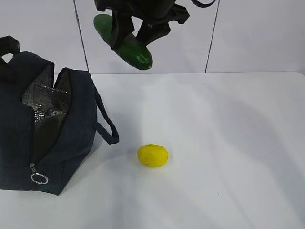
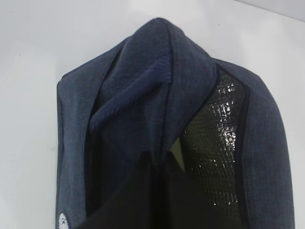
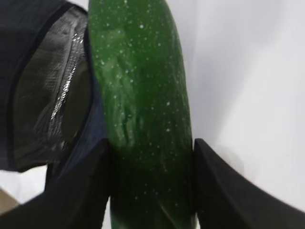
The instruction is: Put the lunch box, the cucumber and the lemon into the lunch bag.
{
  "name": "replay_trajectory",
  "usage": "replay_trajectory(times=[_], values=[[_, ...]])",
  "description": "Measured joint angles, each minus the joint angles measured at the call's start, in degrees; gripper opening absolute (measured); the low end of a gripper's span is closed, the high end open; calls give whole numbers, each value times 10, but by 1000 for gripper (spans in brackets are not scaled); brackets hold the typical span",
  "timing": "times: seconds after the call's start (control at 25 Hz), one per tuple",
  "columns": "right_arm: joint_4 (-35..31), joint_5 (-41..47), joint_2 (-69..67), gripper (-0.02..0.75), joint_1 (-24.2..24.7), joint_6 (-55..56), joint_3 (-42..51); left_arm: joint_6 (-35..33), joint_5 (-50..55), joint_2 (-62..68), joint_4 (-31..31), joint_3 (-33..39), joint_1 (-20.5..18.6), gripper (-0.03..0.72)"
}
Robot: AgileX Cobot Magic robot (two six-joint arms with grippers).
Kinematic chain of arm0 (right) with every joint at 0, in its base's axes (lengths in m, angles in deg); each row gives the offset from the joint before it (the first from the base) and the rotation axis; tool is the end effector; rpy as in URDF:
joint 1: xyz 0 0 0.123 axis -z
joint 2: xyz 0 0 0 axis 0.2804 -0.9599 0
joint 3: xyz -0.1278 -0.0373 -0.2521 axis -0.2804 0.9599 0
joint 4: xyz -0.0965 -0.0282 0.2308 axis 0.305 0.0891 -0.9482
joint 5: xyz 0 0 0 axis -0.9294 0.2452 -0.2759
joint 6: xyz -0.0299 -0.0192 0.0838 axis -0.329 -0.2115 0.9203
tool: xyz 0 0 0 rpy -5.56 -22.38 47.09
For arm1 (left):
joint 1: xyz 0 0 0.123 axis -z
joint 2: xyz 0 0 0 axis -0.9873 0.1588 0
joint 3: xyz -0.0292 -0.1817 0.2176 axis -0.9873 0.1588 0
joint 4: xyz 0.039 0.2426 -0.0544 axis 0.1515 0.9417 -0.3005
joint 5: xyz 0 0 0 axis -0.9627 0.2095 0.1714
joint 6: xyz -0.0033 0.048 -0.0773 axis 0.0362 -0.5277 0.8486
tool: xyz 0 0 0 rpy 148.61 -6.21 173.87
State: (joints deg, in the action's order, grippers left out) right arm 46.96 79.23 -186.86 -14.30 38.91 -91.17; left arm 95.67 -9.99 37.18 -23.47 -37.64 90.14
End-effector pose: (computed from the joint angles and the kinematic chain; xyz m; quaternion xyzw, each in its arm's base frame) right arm 0.3757 0.2451 0.3587 -0.1879 0.9387 0.1954 0.2130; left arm 0.2858 -0.0577 0.2879 -0.0981 0.9272 -0.1557 0.3262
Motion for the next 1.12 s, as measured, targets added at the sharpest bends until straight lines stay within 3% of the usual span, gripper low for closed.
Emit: replay_trajectory(times=[0.16, 0.48, 0.92, 1.12], values=[[-23, 0, 13, 388, -12, -4, 29, 0, 0, 0, 0, 0, 0, -7], [-35, 0, 10, 388, -92, -34, 39, 0, 0, 0, 1, 0, 0, -7], [-45, -2, -1, 388, -95, -36, 40, 0, 0, 0, 1, 0, 0, -7], [-58, -43, -12, 388, -95, 39, 40, 0, -1, 0, 1, 0, 0, -7]])
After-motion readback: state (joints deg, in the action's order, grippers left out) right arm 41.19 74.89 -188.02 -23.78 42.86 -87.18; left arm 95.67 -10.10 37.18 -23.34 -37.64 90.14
